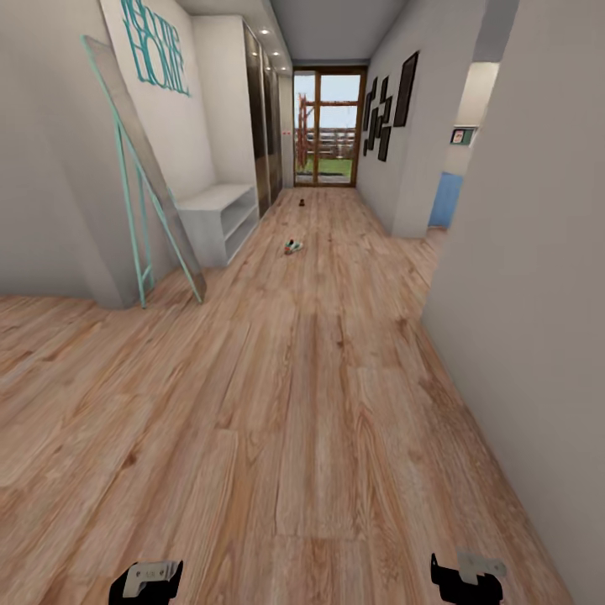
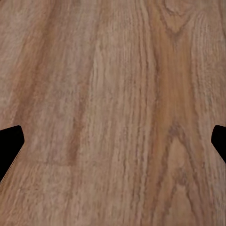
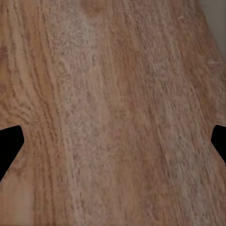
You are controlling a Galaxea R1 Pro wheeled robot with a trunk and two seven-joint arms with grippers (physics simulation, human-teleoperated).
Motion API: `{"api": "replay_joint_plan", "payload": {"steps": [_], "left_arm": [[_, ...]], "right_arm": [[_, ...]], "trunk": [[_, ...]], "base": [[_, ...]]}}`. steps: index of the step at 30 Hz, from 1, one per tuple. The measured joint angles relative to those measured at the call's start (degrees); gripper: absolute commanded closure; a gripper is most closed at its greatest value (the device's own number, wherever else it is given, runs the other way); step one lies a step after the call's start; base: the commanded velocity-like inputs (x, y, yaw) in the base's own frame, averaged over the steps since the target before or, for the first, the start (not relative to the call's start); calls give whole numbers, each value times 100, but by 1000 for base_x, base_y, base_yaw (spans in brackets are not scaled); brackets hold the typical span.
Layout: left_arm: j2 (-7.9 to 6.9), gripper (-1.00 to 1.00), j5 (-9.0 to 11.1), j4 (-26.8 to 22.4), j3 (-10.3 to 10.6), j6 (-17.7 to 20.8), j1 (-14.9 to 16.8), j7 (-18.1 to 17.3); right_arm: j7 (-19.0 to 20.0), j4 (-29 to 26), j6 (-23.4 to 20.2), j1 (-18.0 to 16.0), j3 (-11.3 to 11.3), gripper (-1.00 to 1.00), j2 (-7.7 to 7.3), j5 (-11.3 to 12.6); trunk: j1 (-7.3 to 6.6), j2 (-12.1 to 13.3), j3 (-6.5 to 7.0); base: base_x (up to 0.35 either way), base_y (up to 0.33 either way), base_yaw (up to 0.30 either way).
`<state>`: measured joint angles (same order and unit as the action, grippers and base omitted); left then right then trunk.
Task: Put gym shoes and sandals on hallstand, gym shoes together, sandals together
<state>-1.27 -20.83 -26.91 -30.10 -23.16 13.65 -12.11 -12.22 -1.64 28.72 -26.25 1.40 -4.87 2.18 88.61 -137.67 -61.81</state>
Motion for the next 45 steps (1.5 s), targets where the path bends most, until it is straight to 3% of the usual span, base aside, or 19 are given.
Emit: {"api": "replay_joint_plan", "payload": {"steps": [45], "left_arm": [[0,-100,0,9,0,0,0,0]], "right_arm": [[-17,10,-4,0,-9,-100,3,-10]], "trunk": [[0,0,0]], "base": [[339,0,-1]]}}
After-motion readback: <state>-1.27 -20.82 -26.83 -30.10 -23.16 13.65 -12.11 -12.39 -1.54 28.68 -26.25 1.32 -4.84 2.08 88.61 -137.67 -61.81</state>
